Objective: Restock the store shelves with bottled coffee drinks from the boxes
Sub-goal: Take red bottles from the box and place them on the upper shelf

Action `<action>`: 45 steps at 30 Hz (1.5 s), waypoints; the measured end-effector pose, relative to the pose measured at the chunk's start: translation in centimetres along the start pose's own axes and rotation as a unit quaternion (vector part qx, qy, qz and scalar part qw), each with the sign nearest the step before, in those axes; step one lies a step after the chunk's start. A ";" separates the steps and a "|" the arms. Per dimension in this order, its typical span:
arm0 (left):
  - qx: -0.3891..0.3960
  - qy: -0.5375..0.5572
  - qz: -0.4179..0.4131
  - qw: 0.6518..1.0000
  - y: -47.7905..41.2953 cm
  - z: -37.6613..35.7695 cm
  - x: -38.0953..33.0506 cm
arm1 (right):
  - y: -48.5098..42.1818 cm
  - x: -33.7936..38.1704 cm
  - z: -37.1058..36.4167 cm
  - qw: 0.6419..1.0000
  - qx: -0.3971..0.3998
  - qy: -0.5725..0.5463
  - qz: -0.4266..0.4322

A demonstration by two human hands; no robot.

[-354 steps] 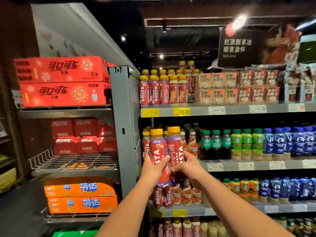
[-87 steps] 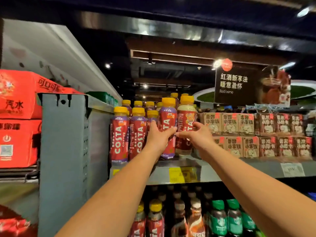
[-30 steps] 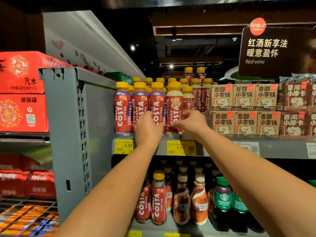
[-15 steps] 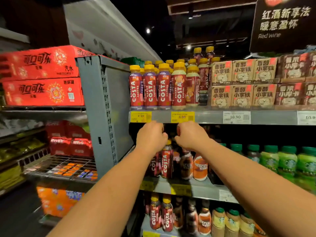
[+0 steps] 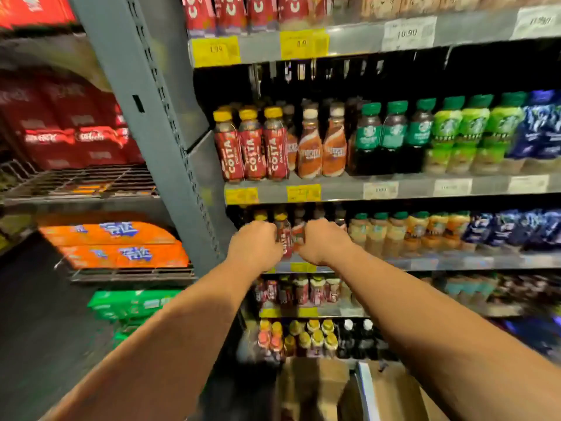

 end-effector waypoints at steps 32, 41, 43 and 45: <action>0.364 -0.014 0.189 0.912 12.7 -59.1 8.8 | 8.4 -17.0 -58.8 0.885 0.305 -0.290 -0.200; 0.411 -0.010 0.341 0.846 11.9 -80.1 17.2 | 7.1 -18.4 -79.8 0.830 0.367 -0.308 -0.287; 0.414 0.003 0.376 0.829 11.4 -84.4 18.3 | 6.9 -19.5 -83.3 0.820 0.366 -0.312 -0.311; 0.401 0.020 0.404 0.822 11.2 -87.9 18.7 | 7.0 -20.7 -85.7 0.815 0.353 -0.319 -0.331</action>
Point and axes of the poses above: each hand's wrist, its own y-axis away from the middle knuckle, its own z-axis out of the back of the hand, x = y × z, the point moved 2 cm from there along -y, towards the middle knuckle, and after that the axes turned 11 degrees about z, right-handed, at the moved point
